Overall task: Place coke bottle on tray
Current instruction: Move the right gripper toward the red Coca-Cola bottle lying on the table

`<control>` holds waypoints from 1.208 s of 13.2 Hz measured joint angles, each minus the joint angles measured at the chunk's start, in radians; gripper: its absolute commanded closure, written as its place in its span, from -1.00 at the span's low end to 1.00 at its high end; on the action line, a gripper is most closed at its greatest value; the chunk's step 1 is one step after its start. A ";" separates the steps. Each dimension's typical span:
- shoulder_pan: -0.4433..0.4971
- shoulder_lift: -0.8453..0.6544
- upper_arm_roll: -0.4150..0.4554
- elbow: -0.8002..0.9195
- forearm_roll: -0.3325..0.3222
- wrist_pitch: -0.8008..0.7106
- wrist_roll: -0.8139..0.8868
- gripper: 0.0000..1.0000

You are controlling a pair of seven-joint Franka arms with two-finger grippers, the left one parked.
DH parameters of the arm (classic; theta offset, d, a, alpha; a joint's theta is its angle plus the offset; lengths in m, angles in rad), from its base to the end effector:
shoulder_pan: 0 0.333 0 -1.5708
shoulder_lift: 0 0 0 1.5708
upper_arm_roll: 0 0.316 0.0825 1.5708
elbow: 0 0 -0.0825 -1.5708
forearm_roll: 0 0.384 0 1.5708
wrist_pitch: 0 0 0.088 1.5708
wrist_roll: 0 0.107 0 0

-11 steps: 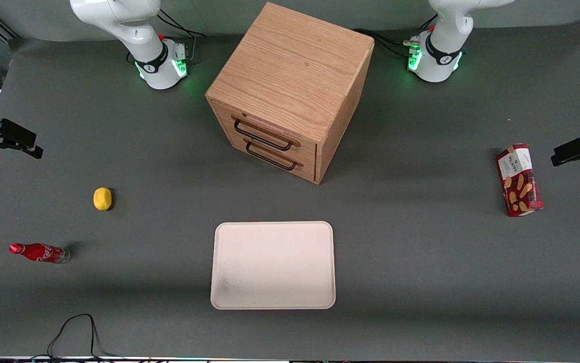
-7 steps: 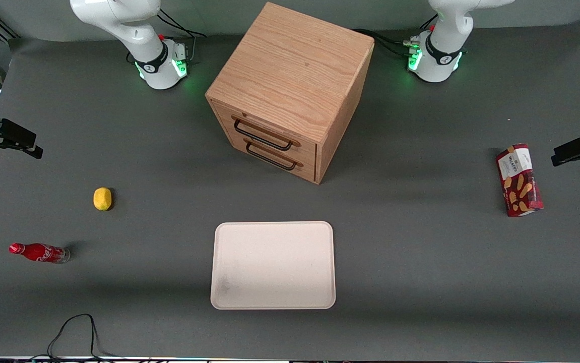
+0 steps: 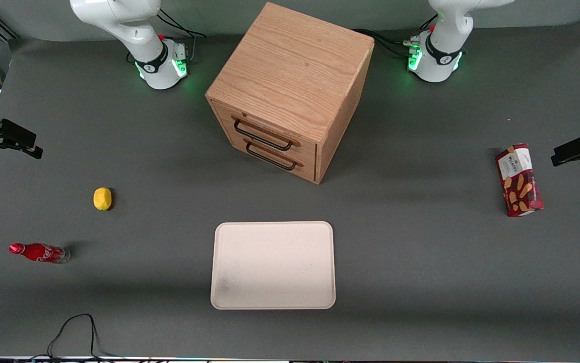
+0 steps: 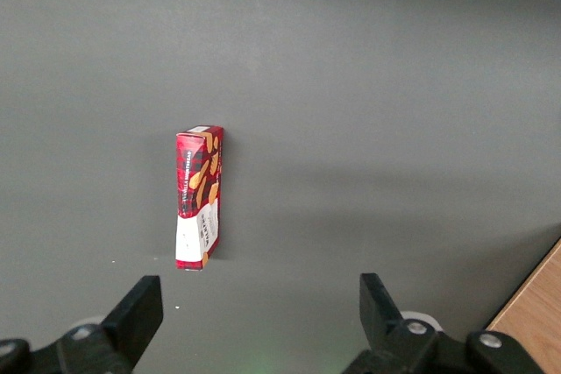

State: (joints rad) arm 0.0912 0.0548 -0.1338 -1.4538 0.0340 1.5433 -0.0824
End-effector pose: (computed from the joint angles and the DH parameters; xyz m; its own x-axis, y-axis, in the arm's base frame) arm 0.5691 -0.0181 0.6466 0.9985 0.0412 0.0373 0.0421 -0.9988 -0.0236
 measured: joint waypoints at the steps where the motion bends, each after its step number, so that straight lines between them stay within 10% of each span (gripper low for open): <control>1: 0.000 0.000 0.000 0.000 -0.001 0.000 0.000 -1.00; 9: -0.079 0.077 -0.107 0.032 -0.040 0.022 -0.245 -1.00; 16: -0.250 0.382 -0.253 0.360 0.210 0.031 -0.592 -1.00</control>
State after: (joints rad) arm -0.1589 0.4372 -0.3870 -1.0939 0.2437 1.5744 -0.6741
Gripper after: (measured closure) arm 0.000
